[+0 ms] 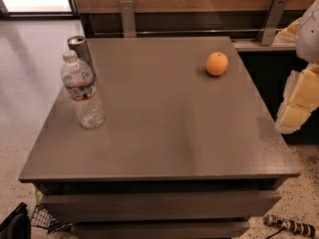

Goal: Pick orange

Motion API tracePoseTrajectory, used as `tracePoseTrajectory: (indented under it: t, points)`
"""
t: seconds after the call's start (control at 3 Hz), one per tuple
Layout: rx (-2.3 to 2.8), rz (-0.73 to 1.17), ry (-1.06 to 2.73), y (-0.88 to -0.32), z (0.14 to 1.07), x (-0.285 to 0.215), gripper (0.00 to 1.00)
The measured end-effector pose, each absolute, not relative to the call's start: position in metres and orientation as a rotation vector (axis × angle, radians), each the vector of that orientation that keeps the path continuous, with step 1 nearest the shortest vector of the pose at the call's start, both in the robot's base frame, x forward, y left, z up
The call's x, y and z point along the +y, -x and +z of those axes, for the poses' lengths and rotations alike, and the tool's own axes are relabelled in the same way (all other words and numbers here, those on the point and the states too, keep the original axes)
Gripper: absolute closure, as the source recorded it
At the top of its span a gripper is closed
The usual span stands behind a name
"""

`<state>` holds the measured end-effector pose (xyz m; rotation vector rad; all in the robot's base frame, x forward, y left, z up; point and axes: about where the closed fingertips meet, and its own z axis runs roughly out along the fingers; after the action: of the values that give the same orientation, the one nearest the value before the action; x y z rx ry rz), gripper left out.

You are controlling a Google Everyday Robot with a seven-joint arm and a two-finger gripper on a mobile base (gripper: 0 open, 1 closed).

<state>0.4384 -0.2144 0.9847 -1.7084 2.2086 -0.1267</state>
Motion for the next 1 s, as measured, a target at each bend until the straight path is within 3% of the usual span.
tracePoseTrajectory:
  t: [0.67, 1.0]
  points:
    - [2.170, -0.055, 1.626, -0.464, 0.978, -0.214, 0.00]
    - [2.095, 0.125, 1.436, -0.512, 0.958, -0.212, 0.00]
